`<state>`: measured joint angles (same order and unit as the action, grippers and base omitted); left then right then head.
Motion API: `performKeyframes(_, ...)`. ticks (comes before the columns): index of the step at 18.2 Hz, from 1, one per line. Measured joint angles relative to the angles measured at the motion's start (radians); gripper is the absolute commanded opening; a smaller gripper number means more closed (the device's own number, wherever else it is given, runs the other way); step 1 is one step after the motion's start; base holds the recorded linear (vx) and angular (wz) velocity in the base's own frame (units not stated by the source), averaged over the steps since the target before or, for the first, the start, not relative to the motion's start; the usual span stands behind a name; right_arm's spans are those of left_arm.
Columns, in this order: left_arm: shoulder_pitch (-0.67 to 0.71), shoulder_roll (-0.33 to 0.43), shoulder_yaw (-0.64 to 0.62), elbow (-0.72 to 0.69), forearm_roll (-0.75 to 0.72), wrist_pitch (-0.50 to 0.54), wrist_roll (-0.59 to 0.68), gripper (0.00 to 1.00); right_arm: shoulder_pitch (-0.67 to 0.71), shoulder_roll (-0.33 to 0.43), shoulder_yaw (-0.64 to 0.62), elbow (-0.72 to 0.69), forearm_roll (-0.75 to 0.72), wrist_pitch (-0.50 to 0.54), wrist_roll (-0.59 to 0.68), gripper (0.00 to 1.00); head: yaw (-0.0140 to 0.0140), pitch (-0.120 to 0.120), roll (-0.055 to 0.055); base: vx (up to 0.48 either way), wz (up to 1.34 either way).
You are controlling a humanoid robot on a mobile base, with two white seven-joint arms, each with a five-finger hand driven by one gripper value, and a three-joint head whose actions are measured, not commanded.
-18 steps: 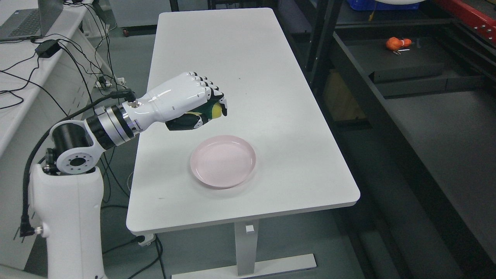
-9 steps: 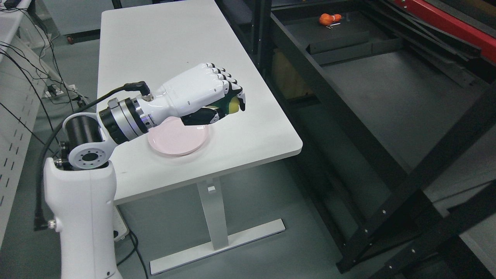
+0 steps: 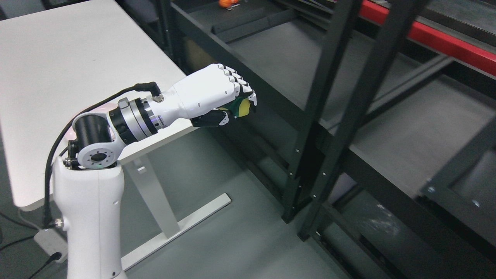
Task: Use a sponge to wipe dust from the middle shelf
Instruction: 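Turn toward the shelf and carry the sponge to the middle shelf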
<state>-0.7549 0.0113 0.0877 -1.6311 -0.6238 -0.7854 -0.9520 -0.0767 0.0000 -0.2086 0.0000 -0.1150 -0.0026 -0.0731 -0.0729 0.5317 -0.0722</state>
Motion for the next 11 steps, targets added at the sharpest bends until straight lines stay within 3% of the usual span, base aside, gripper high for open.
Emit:
performKeyframes(5, 0.0, -0.004, -0.007, -0.001, -0.001, 0.0, 0.002, 0.04, 0.0, 0.0, 0.0, 0.0, 0.0, 0.0, -0.001, 1.0, 0.0, 0.0, 0.0, -0.218, -1.06)
performKeyframes(11, -0.001, -0.007, -0.009, 0.0, -0.002, 0.0, 0.004, 0.05, 0.0, 0.0, 0.0, 0.0, 0.0, 0.0, -0.005, 1.0, 0.0, 0.0, 0.0, -0.098, -1.16)
